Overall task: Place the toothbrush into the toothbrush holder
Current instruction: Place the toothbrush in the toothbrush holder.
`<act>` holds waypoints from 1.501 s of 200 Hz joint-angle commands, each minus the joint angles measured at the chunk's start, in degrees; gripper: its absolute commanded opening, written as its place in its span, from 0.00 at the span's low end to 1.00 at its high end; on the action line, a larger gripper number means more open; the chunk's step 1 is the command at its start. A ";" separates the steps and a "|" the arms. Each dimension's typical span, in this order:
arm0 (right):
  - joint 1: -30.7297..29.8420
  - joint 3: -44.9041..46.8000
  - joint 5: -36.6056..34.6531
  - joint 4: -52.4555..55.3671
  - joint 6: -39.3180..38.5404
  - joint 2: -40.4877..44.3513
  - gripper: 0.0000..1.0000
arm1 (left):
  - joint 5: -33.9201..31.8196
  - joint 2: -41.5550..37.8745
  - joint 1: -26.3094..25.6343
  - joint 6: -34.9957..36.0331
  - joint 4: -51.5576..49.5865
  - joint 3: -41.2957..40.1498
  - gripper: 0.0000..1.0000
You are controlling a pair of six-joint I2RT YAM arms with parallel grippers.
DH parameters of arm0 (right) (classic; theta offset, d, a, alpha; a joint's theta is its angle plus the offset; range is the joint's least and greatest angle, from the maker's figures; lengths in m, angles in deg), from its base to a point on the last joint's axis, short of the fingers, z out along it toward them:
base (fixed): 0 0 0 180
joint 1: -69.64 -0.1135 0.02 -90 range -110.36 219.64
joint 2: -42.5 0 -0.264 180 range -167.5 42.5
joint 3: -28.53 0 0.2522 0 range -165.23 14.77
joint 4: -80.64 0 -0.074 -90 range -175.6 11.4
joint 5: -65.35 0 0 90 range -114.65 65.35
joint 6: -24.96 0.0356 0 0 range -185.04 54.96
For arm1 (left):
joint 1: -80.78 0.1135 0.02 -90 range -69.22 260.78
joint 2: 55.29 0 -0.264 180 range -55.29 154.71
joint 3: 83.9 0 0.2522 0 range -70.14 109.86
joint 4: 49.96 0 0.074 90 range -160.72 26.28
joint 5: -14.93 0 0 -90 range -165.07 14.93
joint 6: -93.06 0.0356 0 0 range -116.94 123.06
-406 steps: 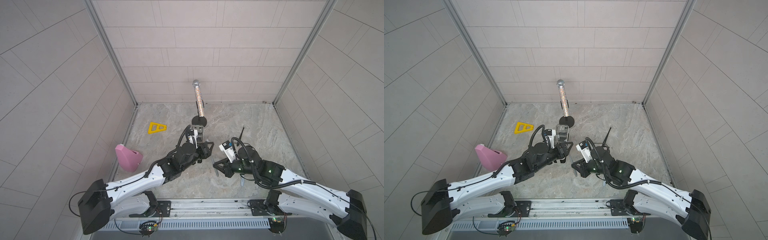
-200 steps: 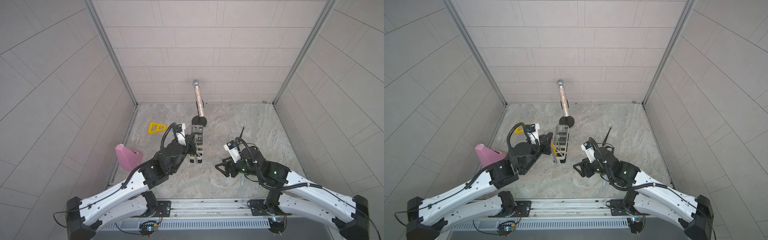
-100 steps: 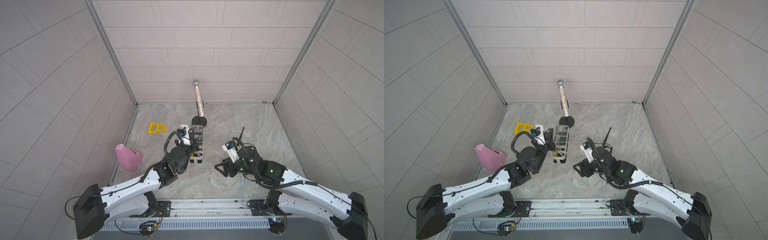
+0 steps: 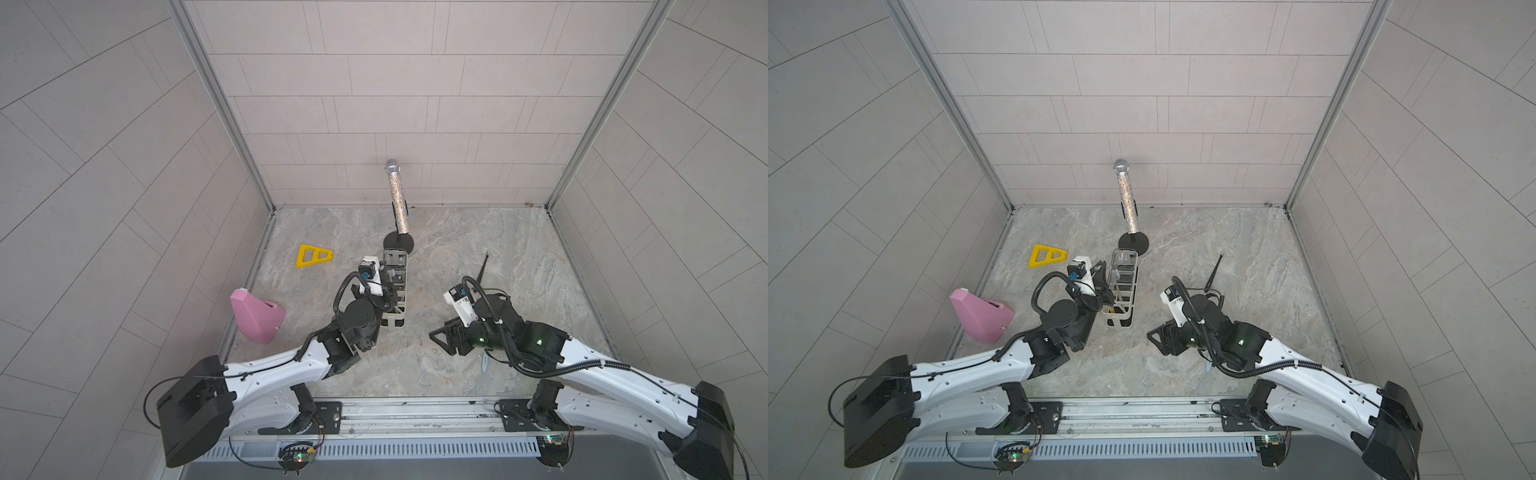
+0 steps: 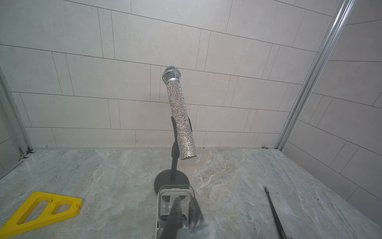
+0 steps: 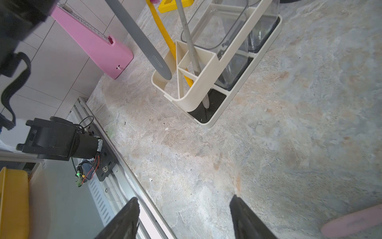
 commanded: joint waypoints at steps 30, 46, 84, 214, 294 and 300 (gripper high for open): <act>0.33 2.23 -0.56 -0.91 -0.18 0.49 0.72 | -2.48 3.73 -0.17 3.37 8.91 -1.18 0.00; 0.39 2.54 -0.53 -0.87 -0.10 0.80 0.72 | -3.57 4.97 0.19 3.15 11.17 -1.98 0.00; 0.48 3.35 -0.66 -0.87 0.01 1.23 0.72 | -3.32 8.05 0.57 0.78 13.48 -3.50 0.00; 0.74 4.05 -0.56 -0.87 0.08 1.52 0.72 | -3.16 10.58 0.75 -3.33 13.55 -5.22 0.19; 0.74 3.86 -0.53 -0.65 0.18 1.90 0.72 | -2.39 9.54 0.78 -3.88 10.60 -4.40 0.49; 0.82 3.80 -0.52 -0.69 0.24 1.88 0.72 | -2.05 9.14 0.75 -3.95 9.82 -4.19 0.51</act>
